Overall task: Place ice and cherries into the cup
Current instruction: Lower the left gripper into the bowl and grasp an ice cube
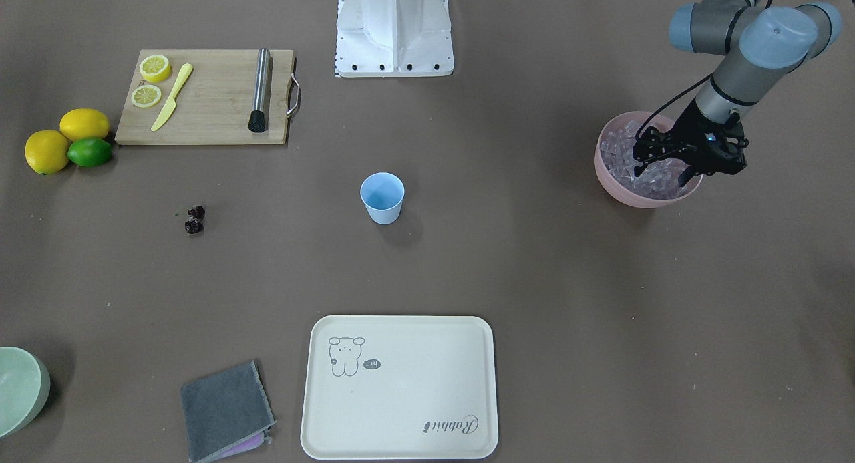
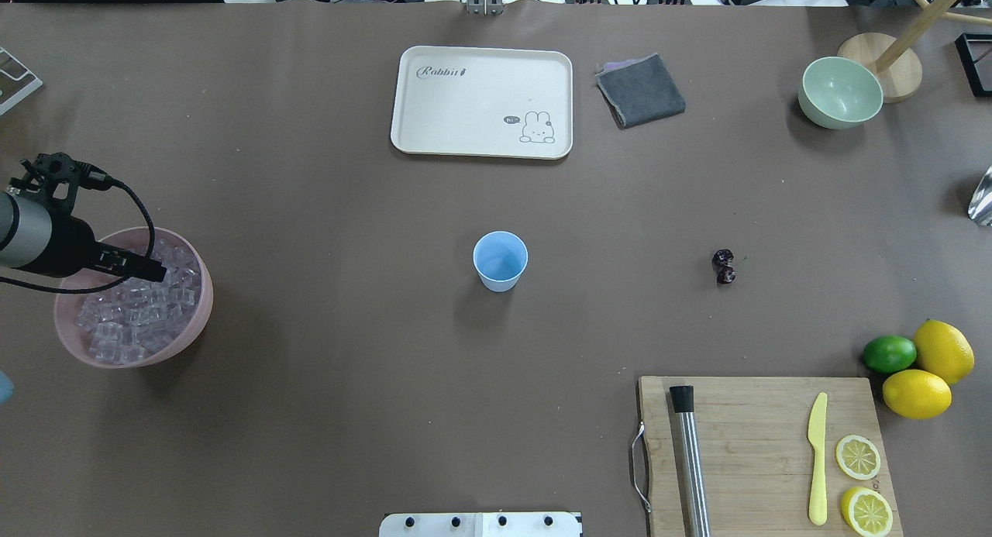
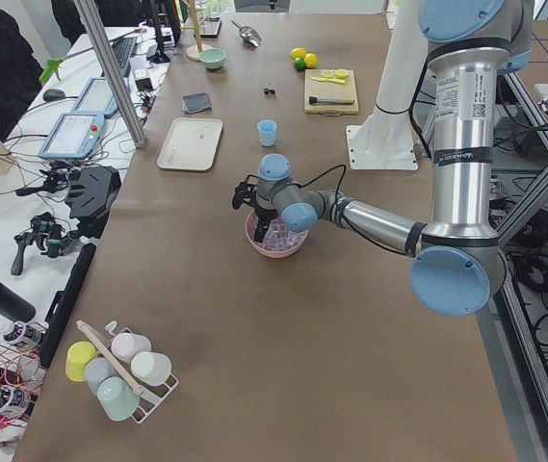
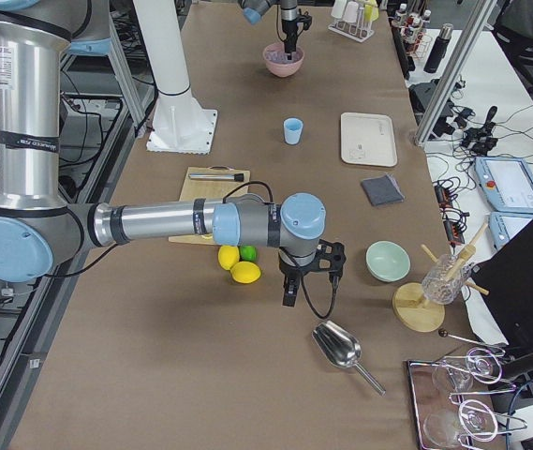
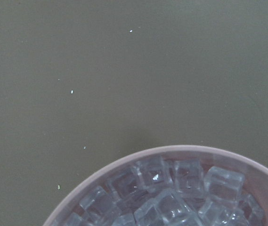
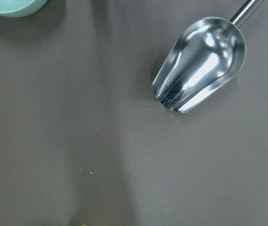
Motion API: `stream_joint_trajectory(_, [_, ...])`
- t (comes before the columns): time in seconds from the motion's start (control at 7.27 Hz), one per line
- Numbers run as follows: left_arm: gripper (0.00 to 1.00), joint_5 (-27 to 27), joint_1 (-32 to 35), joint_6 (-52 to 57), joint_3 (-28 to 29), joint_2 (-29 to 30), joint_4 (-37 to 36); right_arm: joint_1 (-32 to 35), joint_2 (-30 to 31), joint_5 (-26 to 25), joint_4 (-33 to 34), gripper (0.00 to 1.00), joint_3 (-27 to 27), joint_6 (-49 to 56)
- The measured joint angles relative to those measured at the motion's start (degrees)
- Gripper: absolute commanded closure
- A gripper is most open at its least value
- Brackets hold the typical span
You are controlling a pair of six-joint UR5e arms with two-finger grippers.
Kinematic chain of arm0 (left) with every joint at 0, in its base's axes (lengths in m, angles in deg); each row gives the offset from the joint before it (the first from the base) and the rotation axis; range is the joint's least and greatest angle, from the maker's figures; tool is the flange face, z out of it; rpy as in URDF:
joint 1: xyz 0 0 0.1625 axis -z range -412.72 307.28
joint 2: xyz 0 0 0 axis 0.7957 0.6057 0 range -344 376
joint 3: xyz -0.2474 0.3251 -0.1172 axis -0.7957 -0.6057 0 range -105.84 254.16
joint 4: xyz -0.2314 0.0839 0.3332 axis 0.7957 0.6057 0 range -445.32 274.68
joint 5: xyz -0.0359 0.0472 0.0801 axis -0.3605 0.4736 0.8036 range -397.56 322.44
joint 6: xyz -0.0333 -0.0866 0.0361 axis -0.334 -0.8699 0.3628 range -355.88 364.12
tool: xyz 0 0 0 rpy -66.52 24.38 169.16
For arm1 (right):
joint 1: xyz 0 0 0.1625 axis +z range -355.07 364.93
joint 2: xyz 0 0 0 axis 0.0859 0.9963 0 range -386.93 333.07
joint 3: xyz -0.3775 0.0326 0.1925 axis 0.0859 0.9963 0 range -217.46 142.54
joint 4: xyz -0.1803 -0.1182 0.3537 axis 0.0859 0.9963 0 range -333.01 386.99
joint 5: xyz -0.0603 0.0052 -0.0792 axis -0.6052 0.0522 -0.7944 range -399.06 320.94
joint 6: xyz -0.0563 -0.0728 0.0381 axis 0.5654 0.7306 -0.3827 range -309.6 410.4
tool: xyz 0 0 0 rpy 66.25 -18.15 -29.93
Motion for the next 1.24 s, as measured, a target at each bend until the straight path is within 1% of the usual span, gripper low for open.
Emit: stream_joint_trajectory(1.24, [0.16, -0.03, -1.06, -0.14, -0.72, -0.60, 0.13, 0.00, 0.09, 0.00, 0.08, 0.00, -0.36, -0.08])
